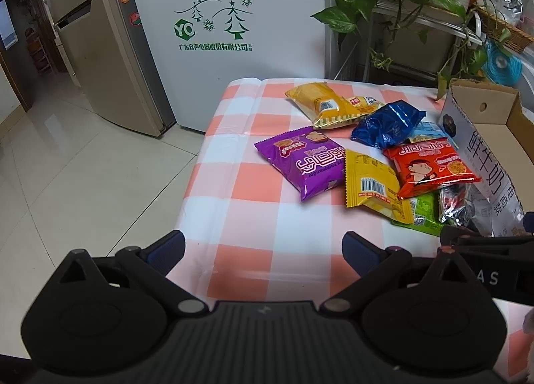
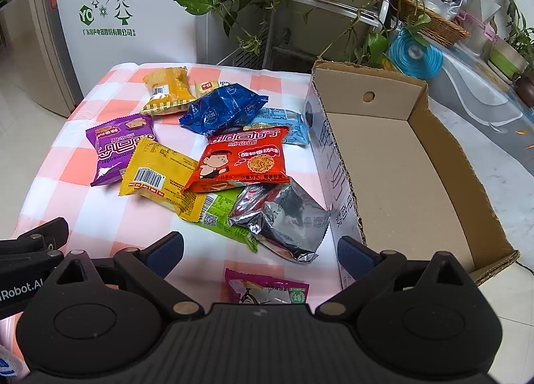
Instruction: Organize snacks
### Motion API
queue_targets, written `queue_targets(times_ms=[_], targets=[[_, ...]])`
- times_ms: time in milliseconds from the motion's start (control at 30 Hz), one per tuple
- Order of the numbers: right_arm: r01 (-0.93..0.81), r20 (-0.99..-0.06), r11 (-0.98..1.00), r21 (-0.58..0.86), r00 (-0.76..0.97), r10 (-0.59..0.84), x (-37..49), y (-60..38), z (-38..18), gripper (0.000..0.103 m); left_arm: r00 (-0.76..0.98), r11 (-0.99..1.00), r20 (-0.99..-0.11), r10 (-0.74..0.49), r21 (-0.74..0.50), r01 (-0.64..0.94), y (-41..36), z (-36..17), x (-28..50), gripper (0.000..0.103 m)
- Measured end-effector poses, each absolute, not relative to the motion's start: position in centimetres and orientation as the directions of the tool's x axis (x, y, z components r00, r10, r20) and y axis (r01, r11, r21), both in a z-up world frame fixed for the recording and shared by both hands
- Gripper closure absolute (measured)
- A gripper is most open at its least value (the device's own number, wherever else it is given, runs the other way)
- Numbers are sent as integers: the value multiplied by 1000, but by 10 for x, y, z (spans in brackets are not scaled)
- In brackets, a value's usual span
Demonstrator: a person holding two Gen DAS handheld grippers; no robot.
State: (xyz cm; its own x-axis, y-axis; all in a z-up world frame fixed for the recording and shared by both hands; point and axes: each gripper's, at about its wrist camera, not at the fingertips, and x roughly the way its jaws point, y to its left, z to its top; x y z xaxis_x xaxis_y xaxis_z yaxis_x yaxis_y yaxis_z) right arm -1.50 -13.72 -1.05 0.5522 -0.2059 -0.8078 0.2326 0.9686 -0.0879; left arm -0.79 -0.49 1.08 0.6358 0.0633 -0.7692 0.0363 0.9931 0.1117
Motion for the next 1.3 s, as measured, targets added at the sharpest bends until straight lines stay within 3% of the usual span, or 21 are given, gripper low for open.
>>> queue_targets(times_ms=[1300], targets=[[190,-806,976,-102,559,-193,-15,-134,-12,4,616,995,-785,66,100,21,-3,5,-11,4]])
